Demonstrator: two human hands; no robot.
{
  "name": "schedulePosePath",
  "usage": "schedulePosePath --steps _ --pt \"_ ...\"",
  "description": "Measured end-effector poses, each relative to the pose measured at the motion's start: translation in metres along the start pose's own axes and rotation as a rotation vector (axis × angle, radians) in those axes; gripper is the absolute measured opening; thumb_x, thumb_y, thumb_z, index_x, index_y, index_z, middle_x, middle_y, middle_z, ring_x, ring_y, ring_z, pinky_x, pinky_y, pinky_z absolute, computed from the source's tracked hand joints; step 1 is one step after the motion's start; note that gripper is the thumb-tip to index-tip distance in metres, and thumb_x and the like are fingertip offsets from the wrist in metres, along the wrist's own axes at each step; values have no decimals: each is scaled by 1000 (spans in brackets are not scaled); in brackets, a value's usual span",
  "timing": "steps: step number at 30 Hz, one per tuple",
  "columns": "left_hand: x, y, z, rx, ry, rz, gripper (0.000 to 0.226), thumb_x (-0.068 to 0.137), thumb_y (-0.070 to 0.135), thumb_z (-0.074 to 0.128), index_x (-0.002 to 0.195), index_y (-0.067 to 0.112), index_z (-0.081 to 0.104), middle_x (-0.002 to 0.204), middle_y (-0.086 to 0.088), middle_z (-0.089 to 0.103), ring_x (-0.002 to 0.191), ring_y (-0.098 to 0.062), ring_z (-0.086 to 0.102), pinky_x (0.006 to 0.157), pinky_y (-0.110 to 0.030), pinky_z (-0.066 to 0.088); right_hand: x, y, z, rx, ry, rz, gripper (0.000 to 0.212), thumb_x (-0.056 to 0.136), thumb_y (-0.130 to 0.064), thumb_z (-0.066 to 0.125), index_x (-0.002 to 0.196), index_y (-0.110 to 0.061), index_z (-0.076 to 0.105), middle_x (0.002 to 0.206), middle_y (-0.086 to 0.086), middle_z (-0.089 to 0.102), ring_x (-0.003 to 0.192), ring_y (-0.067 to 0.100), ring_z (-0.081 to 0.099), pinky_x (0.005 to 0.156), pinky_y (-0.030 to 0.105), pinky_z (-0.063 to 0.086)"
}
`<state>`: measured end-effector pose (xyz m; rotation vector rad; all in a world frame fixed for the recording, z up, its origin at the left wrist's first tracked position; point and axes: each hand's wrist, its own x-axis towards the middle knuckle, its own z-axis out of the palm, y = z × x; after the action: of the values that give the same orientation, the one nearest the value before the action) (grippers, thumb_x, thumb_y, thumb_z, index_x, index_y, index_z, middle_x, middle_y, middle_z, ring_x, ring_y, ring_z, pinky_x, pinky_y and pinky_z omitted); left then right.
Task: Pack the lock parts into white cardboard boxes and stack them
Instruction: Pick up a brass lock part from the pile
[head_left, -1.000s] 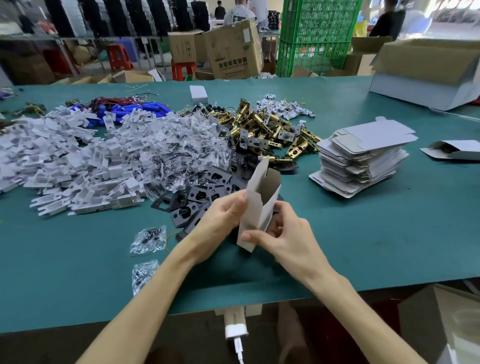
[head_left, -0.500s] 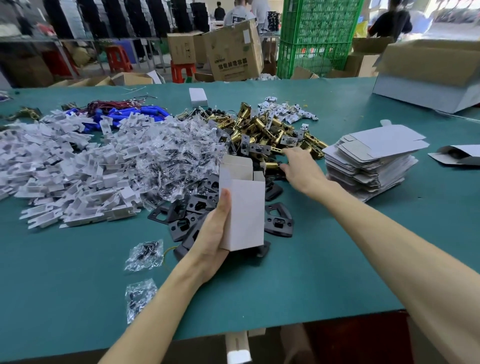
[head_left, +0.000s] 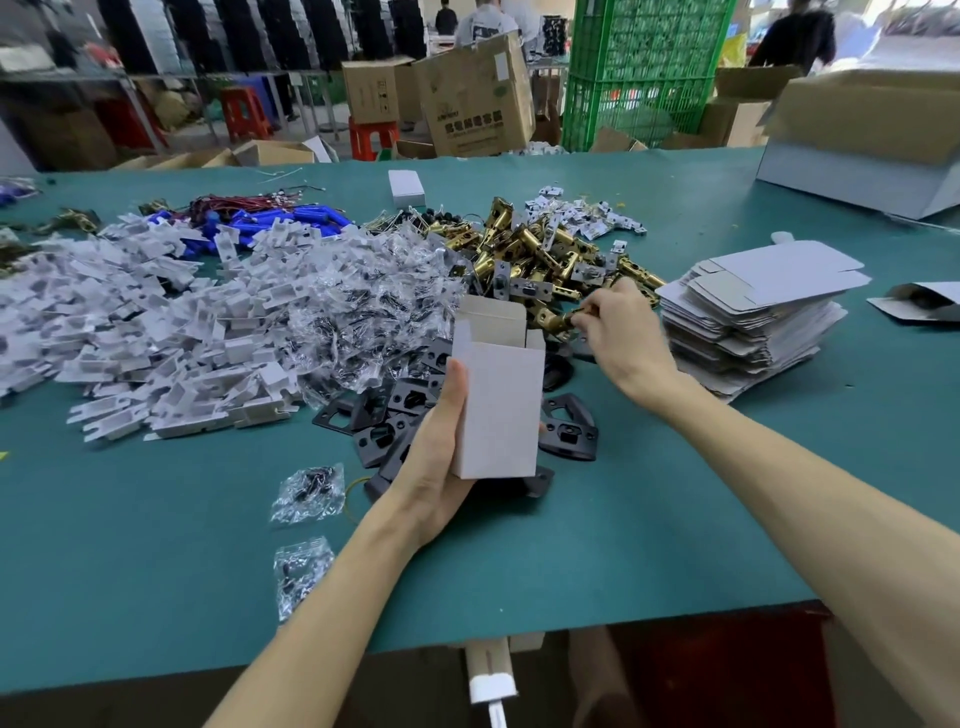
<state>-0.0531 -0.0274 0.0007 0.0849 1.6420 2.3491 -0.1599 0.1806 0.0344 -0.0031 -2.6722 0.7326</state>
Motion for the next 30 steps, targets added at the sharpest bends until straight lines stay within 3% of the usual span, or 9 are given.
schedulePosePath --steps 3,6,8,10,13,16,22,26,30 --pt "1 -2 -4 -22 -6 -4 80 94 78 37 142 19 62 132 -19 69 111 -34 70 96 -49 56 -7 -15 -27 204 70 2 22 98 -20 67 96 1 71 101 8 50 87 29 55 85 40 47" --pt "-1 0 -4 5 -14 -36 75 93 78 43 140 23 64 133 -18 69 116 -37 68 95 -50 57 -20 -32 -57 371 137 -63 15 95 -16 71 96 -1 75 102 14 58 77 31 66 71 35 58" --pt "-2 2 -3 22 -2 -69 71 82 80 60 129 28 72 127 -15 72 115 -36 70 86 -45 61 -29 -45 -75 488 156 -128 13 92 -12 74 99 -1 76 102 18 62 71 26 70 61 26 58" --pt "-1 2 -4 27 -16 -76 70 61 83 79 110 32 81 113 -8 78 100 -25 75 75 -38 62 -38 -59 -90 546 169 -197 15 90 -8 75 102 0 75 102 21 63 71 27 71 60 31 60" --pt "-1 1 -7 24 -58 -66 74 46 84 84 101 35 83 103 -5 79 91 -19 76 73 -36 63 -50 -76 -103 565 210 -275 15 90 -4 74 104 0 74 104 21 63 74 29 70 65 41 61" --pt "-2 1 -7 -21 -45 -81 79 43 83 86 102 31 83 108 -8 79 93 -22 77 72 -36 62 -55 -84 -116 615 277 -313 13 92 -6 73 104 -3 73 106 20 65 77 31 71 66 46 60" --pt "-3 3 -9 -82 -43 -94 110 56 85 77 142 19 62 137 -17 67 127 -39 63 94 -44 59 -65 -84 -113 594 102 -305 11 92 -1 71 102 0 72 100 18 67 72 18 72 66 32 61" --pt "-5 5 -9 -84 -141 -115 108 53 82 81 139 17 65 135 -19 68 118 -35 69 87 -43 62 -70 -82 -103 586 -62 -287 10 90 2 72 99 3 74 92 11 68 69 22 72 66 34 62" --pt "-4 4 -11 -76 -236 -53 96 57 75 85 133 19 69 138 -18 66 127 -36 64 99 -51 58 -74 -83 -100 458 -269 -354 7 88 -4 76 95 -5 76 80 1 74 69 21 72 68 34 61"
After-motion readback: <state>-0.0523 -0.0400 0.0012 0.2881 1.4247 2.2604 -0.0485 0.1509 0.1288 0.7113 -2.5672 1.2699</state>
